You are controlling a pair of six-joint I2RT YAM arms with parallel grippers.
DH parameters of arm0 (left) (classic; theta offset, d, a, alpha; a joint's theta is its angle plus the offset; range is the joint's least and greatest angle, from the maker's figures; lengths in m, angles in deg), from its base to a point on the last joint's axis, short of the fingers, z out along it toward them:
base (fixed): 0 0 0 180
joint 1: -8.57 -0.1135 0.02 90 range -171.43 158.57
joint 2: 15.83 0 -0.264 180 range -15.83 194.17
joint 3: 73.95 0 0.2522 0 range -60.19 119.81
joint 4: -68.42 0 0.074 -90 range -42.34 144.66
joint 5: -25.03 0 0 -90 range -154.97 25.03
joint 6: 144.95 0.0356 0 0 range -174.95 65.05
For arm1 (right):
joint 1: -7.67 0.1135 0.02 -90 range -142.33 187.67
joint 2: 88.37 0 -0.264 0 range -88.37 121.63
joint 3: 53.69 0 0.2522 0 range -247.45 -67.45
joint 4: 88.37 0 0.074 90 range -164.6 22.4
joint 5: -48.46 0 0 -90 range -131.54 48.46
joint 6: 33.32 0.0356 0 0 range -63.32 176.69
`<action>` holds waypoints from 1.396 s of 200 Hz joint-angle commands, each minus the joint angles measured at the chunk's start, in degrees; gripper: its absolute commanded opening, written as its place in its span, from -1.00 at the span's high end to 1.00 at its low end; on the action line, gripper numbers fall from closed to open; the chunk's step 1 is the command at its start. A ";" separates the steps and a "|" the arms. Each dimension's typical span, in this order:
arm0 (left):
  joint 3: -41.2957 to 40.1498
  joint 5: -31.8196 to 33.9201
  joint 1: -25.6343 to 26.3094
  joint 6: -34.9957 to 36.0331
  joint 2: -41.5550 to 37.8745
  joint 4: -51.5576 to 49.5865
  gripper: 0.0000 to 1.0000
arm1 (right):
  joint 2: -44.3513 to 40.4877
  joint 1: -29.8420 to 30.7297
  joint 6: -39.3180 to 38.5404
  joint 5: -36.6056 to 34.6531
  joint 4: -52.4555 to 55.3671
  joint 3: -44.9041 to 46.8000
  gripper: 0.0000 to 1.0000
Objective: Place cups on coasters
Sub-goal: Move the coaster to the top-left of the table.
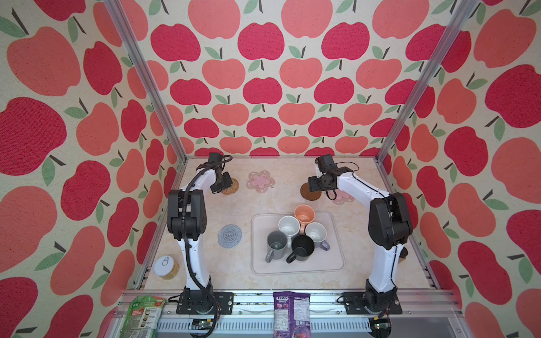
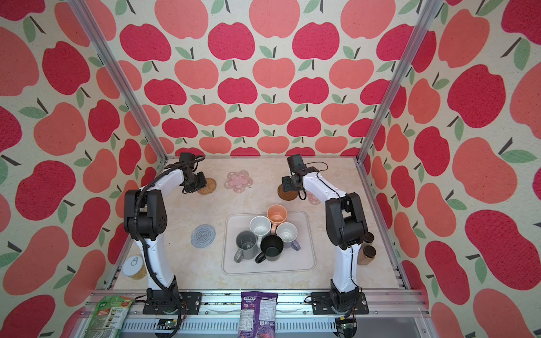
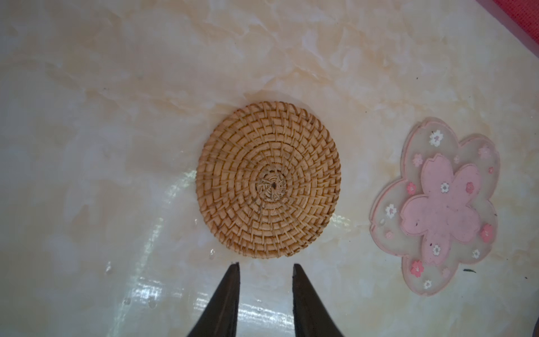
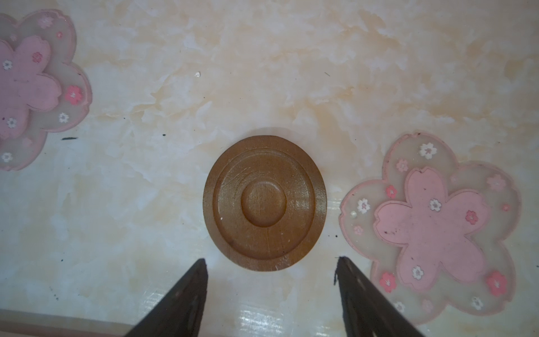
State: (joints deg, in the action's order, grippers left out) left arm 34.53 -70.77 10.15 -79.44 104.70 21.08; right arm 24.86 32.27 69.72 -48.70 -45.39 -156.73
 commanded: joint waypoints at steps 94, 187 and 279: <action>-0.05 4.01 4.24 -4.55 1.29 -2.72 0.25 | -1.85 2.90 -2.17 3.94 -4.46 0.74 -0.45; -4.28 7.12 3.95 -5.43 1.98 -3.20 0.24 | -1.08 3.61 -1.46 4.35 -4.44 1.49 -0.45; 3.95 8.20 2.54 -7.05 10.23 -1.73 0.20 | 1.21 4.14 3.02 10.87 -7.43 1.12 -0.45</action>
State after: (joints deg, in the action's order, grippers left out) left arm 36.63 -63.62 13.45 -85.52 110.82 19.33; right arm 24.05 35.79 70.16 -41.31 -51.21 -155.17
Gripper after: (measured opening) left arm 0.398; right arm 0.726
